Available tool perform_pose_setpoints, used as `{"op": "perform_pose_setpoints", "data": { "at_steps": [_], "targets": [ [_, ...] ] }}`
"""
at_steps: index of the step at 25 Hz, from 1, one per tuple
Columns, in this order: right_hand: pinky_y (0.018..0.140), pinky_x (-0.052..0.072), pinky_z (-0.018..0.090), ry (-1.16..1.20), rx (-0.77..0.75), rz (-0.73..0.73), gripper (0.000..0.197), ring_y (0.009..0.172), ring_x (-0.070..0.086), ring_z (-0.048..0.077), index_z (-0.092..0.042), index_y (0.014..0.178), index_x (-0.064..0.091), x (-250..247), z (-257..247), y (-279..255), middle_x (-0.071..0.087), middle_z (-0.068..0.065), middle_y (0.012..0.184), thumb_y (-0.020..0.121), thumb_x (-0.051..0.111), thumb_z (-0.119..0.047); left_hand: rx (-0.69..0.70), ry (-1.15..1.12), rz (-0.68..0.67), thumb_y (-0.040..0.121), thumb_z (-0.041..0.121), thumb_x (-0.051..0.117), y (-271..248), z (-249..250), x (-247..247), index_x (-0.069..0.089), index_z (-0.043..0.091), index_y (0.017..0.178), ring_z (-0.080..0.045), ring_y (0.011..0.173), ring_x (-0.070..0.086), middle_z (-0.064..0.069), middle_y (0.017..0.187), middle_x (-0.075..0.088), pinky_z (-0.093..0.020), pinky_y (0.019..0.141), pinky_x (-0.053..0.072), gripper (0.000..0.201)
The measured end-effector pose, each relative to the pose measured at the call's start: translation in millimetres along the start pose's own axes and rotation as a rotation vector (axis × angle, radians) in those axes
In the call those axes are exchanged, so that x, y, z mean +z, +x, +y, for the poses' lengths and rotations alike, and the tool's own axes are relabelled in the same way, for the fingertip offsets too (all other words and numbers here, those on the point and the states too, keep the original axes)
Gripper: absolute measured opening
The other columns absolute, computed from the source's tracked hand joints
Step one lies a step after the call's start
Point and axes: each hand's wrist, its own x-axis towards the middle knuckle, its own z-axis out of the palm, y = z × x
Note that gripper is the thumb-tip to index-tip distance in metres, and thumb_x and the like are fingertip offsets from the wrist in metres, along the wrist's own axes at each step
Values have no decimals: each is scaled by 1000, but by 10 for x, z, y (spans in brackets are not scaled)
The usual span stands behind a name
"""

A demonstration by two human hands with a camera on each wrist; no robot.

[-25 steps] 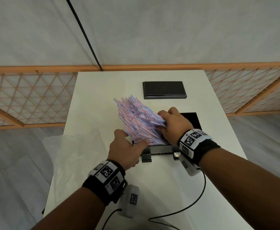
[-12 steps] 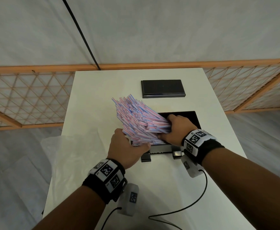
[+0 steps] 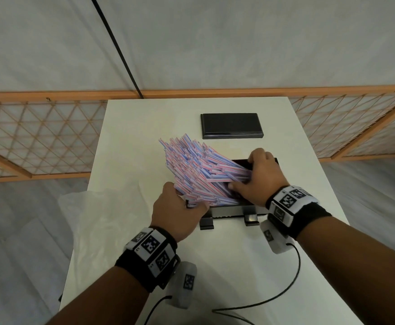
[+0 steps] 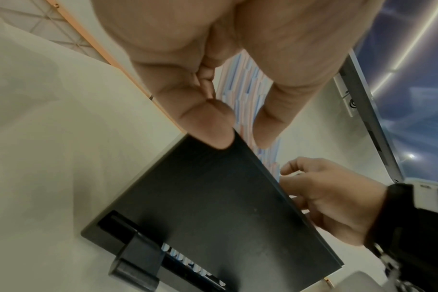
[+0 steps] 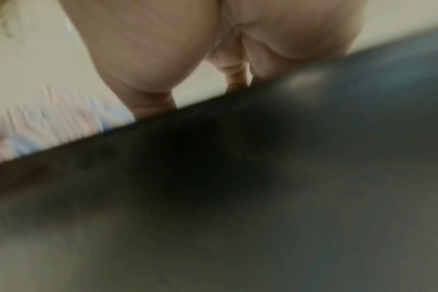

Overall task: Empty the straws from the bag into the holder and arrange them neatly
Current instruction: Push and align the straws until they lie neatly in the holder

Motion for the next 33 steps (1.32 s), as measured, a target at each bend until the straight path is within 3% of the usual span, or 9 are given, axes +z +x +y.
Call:
{"op": "perform_pose_setpoints", "data": {
  "at_steps": [5,11,15,18,21,23,26,30,33],
  "targets": [
    [56,44,29,-15,-96,-239,59,59,55,11,-18,63,51,29,195,-324,55,-6,56,69,60,-76,-44,-39,-51,72,41,82,-12,31,26,50,30,98,-21,79,65,9,92,61,-48,76,61,42],
    [62,58,34,73,-99,-206,35,56,66,13,-20,61,53,221,208,-388,63,-4,57,68,79,-42,70,23,-148,79,8,63,-28,27,16,52,26,90,-17,63,53,3,79,62,-31,60,45,24],
    [58,57,33,121,-135,-188,39,53,66,14,-23,54,50,274,208,-518,60,-6,52,65,83,-39,78,-13,-146,72,15,66,-85,-26,-5,58,24,99,-21,75,64,-6,90,69,-25,63,45,29],
    [57,53,32,144,-196,-162,43,51,58,12,-27,52,47,364,195,-670,55,-10,49,67,85,-39,27,66,-84,78,20,74,-68,-111,-79,62,16,105,-6,85,62,-1,102,66,-15,64,41,29],
    [59,45,27,98,-223,-175,38,56,51,11,-30,60,47,401,177,-711,51,-13,55,71,79,-48,-44,87,-13,68,40,76,-91,-163,-136,57,19,103,-18,87,66,1,95,67,-30,65,51,45],
    [64,44,25,50,-238,-229,34,66,55,13,-33,66,50,398,155,-710,55,-13,65,71,67,-62,-38,77,11,75,34,76,-149,-119,-149,57,21,102,-23,82,66,3,88,67,-44,71,60,35],
    [79,53,30,77,-302,-280,50,88,64,10,-36,101,64,392,146,-720,68,-15,89,72,49,-73,30,70,95,76,35,71,-209,-41,-167,63,18,86,-25,74,68,4,76,69,-51,71,62,21],
    [64,50,39,195,-297,-232,51,57,54,14,-20,69,55,356,163,-694,55,-4,57,85,36,-63,17,12,164,75,35,70,-188,-59,-171,64,19,69,-26,62,72,1,57,69,-51,71,62,18],
    [61,48,36,177,-270,-223,44,55,52,14,-21,62,53,326,115,-702,54,-2,54,86,42,-57,46,-22,181,78,23,75,-209,-82,-144,63,21,73,-20,58,74,2,59,71,-50,70,63,13]
  ]
}}
